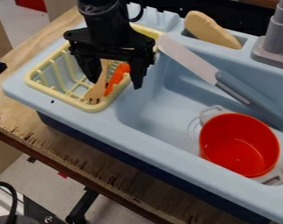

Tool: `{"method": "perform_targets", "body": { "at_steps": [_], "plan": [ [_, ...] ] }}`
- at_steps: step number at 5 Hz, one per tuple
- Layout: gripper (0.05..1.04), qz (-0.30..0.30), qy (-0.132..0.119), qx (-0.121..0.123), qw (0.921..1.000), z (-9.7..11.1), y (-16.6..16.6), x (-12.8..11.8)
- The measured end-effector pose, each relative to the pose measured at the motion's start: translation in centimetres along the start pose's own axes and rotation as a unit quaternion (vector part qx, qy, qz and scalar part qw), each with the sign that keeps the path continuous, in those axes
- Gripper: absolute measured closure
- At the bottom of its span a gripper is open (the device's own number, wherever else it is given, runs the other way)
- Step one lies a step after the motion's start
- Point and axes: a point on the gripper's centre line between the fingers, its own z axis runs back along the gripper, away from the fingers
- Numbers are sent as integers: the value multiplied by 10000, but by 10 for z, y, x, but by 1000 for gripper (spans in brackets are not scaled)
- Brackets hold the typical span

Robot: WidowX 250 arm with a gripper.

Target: Put a knife in an orange bowl

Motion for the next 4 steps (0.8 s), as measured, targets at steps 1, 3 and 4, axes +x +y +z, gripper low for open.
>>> {"method": "perform_targets", "body": {
  "at_steps": [1, 3, 4],
  "plan": [
    [83, 29, 131, 12, 9999, -5, 0, -5],
    [83, 639, 309, -11, 9975, 15, -15, 16],
    [83, 1202, 185, -209, 9924, 23, -33, 23]
  ]
}}
